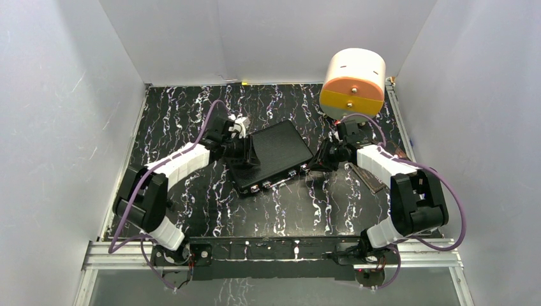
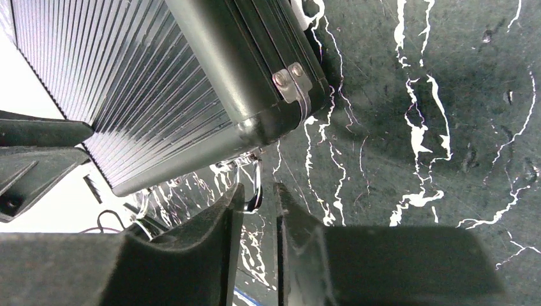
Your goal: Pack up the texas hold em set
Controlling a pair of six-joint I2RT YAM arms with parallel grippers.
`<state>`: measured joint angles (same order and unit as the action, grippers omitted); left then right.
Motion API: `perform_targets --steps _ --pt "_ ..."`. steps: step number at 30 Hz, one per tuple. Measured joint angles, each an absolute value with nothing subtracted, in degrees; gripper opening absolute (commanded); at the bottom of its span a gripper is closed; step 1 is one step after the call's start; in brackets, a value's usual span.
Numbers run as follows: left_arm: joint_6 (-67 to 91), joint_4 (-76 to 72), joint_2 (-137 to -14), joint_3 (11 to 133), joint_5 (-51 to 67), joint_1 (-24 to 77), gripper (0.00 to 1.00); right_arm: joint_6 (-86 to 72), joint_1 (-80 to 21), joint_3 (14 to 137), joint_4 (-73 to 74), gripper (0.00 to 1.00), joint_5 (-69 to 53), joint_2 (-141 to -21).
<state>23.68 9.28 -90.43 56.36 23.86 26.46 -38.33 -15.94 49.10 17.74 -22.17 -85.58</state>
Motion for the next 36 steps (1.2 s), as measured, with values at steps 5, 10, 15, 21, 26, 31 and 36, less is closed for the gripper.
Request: perform_targets --steps 5,10,15,21,26,31,36 --pt "23.4 11.0 -91.6 58.0 22.6 27.0 0.32 -37.8 -16.7 49.1 17.7 0.19 -21.3 -86.4" --pt "23.4 11.8 -92.5 59.0 22.4 27.2 0.32 -37.0 -17.5 49.1 17.8 0.19 -20.2 -87.0" --pt "23.4 11.9 -93.2 59.5 22.3 27.4 0.25 -36.5 -18.2 48.8 17.4 0.2 -18.7 -87.1" --pt "23.6 11.5 -94.1 60.0 22.7 27.4 0.23 -35.6 -18.9 48.9 16.4 0.3 -18.2 -88.6" --pt "23.7 10.9 -94.5 60.1 23.1 27.4 0.22 -35.5 -19.6 47.5 13.6 0.37 -17.1 -88.8" --pt "23.8 10.5 -94.8 60.1 23.4 27.4 0.22 -35.5 -19.7 47.0 13.1 0.4 -16.3 -88.2" --pt "23.9 10.3 -94.9 60.2 23.7 27.4 0.22 -35.4 -20.0 46.8 13.8 0.44 -14.5 -86.6"
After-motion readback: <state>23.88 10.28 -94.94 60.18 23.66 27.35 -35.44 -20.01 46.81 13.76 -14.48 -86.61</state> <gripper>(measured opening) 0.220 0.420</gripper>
